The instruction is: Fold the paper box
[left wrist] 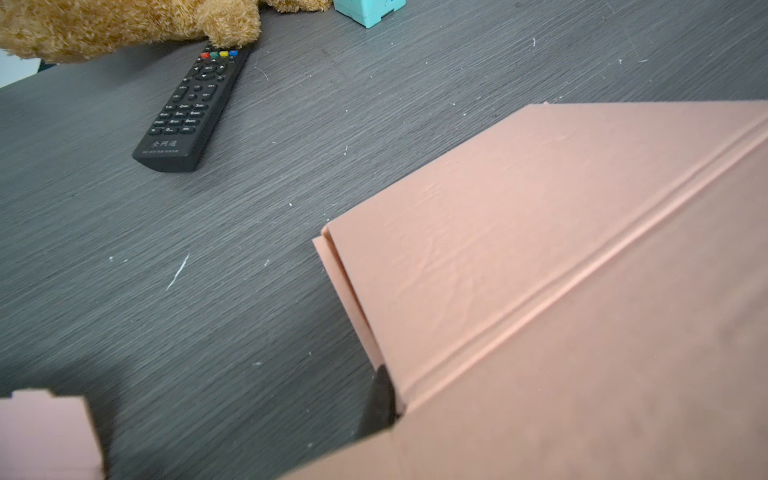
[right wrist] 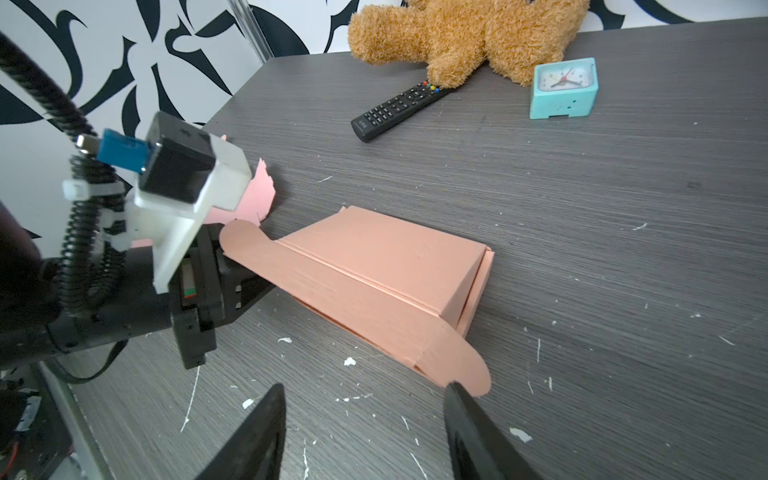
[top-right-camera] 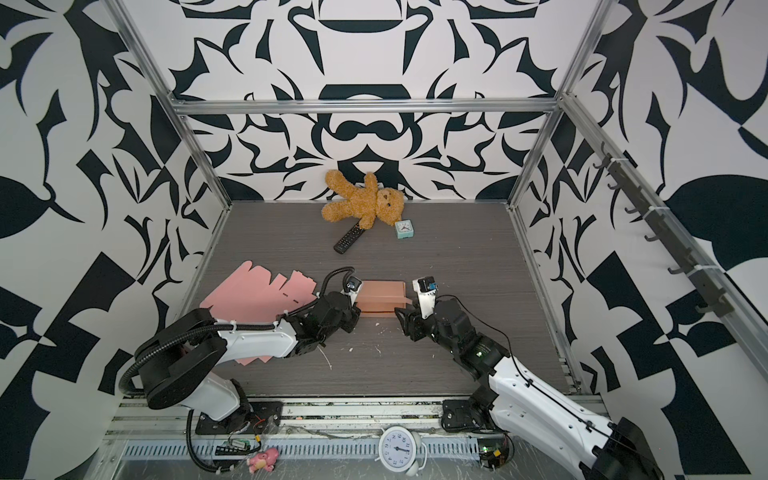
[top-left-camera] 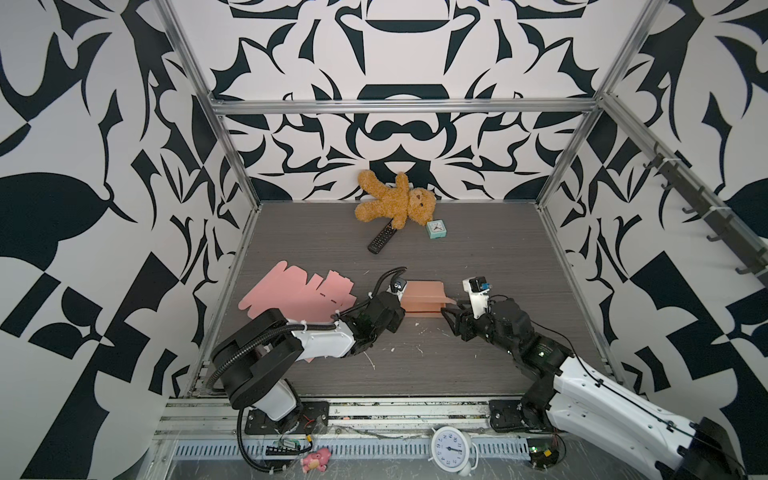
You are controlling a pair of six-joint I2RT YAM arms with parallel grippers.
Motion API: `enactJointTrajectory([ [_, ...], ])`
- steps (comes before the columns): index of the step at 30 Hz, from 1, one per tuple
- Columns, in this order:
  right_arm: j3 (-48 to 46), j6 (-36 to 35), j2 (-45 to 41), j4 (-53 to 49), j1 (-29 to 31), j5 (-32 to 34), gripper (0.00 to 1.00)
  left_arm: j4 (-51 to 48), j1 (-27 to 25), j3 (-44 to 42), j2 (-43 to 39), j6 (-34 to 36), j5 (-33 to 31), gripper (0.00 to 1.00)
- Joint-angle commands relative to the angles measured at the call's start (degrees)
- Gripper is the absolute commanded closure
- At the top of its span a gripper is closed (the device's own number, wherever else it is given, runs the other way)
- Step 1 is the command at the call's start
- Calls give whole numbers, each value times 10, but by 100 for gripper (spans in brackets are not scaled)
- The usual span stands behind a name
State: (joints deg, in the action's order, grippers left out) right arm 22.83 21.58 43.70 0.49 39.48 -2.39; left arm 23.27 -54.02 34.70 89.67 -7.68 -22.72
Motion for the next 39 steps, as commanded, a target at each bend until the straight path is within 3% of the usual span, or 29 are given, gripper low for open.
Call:
enactJointTrajectory([
  [1,63,38,21,-25,2,-19,41,-24,-3,13,12,-5,9,92],
  [5,137,73,49,-115,2,41,39,-24,-3,13,11,-5,8,92],
  [9,204,76,97,-163,2,58,38,-23,-3,18,17,-8,16,92],
  [16,264,57,214,-174,2,73,38,-22,-5,20,13,-13,22,90],
  [24,255,56,305,-122,2,72,37,-23,-7,12,3,-22,32,85],
  [27,253,58,330,-113,2,76,37,-25,-7,6,-6,-31,42,76],
  [33,245,62,352,-97,2,82,37,-70,-7,-11,-39,-70,71,48],
  [39,241,61,357,-98,2,90,37,-203,-7,-15,-113,-103,111,20],
])
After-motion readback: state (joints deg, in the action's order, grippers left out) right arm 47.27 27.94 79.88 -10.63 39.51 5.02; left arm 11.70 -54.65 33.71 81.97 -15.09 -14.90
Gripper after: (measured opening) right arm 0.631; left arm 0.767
